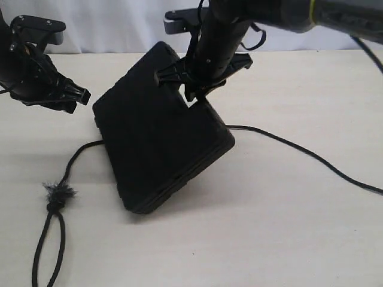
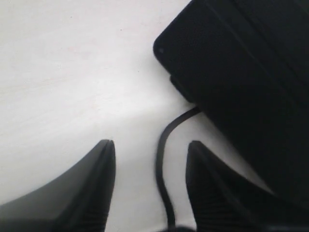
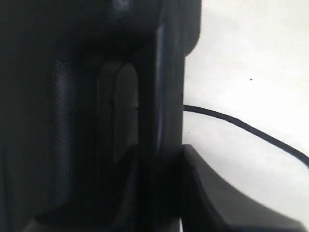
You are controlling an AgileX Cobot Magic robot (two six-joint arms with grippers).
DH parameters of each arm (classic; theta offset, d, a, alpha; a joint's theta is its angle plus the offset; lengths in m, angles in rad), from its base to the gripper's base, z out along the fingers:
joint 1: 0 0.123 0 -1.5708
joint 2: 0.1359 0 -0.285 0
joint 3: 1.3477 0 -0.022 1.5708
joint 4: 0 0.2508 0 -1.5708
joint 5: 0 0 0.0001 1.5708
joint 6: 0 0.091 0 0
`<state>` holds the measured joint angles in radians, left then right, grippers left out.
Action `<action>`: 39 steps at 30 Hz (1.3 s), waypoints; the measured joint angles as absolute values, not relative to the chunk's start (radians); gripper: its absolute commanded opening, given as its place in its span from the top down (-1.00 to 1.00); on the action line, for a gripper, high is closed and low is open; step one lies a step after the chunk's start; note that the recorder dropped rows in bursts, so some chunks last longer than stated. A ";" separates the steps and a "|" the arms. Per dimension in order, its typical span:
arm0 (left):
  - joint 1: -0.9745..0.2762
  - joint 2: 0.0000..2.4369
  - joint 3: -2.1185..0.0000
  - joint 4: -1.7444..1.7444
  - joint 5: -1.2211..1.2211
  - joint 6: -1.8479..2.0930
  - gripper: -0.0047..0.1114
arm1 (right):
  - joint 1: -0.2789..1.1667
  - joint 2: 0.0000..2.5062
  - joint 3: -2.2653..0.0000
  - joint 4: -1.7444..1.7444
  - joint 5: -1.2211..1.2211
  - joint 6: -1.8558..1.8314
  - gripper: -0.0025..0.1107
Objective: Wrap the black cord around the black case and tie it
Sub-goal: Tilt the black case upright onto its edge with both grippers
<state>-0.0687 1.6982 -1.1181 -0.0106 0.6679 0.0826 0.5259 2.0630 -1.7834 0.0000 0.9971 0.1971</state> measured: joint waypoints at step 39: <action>-0.069 1.701 -1.108 -0.825 0.730 0.921 0.16 | 0.606 1.927 -1.779 0.080 1.008 0.082 0.80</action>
